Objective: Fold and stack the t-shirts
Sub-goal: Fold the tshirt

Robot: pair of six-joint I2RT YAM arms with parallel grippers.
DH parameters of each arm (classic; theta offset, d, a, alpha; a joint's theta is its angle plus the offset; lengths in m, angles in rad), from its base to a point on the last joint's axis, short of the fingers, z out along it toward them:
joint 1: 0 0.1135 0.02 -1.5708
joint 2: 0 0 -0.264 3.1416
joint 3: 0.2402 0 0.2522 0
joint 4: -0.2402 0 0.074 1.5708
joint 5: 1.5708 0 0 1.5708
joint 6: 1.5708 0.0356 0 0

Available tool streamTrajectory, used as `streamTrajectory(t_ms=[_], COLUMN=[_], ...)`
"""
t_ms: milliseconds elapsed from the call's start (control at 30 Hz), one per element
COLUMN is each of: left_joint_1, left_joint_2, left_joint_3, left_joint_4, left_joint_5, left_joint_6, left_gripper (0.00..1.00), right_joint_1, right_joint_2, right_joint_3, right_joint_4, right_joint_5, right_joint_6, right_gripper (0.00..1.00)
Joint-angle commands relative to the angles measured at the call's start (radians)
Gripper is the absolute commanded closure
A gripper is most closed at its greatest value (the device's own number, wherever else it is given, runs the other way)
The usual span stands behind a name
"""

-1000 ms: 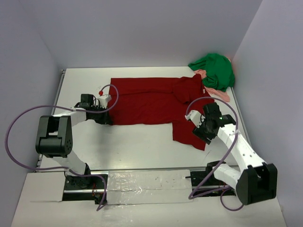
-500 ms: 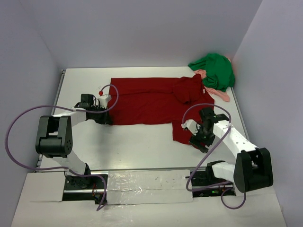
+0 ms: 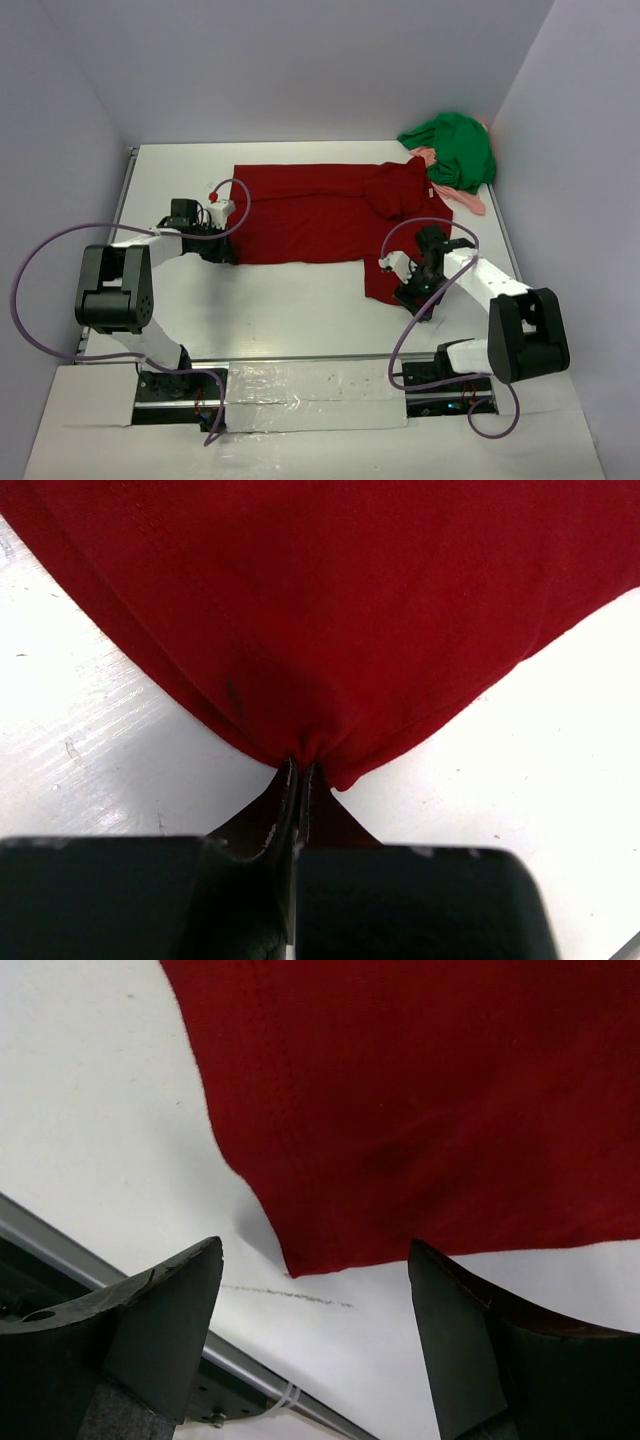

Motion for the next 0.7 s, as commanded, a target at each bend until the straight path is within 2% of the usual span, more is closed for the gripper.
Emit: streamTrajectory(t_ms=[0,267,333,367,433,467,500,667], left_joint_1=[-0.004,-0.004,-0.004,-0.004,-0.004,-0.004,-0.004,-0.004], left_joint_2=[-0.032,-0.043,-0.04,-0.039,-0.04,-0.04,-0.043,-0.06], left_joint_3=[-0.004,-0.012,-0.008,-0.008,-0.008,-0.007,-0.007,-0.007], left_joint_4=[0.01,0.009,0.009,0.01,0.009,0.007,0.006,-0.004], left_joint_5=[-0.027,-0.033,-0.03,-0.032,-0.032,-0.033,-0.033,-0.038], left_joint_6=[0.011,0.013,0.013,0.011,0.011,0.013,0.014,0.016], left_gripper=[1.0,1.0,1.0,1.0,1.0,1.0,1.0,1.0], right_joint_1=[-0.003,-0.026,-0.034,-0.035,-0.038,-0.043,-0.048,-0.06], right_joint_2=[0.02,0.018,0.023,0.024,0.026,0.024,0.024,-0.009], right_joint_3=[-0.03,-0.053,-0.053,-0.053,-0.053,-0.055,-0.058,-0.056], right_joint_4=[0.05,0.09,0.088,0.09,0.087,0.091,0.097,0.097], right_joint_5=[0.028,0.109,0.109,0.111,0.111,0.12,0.123,0.126], right_joint_6=[0.011,0.012,0.008,0.012,0.008,0.009,0.008,0.014], right_gripper=[0.19,0.23,0.37,0.56,0.74,0.93,1.0,1.0])
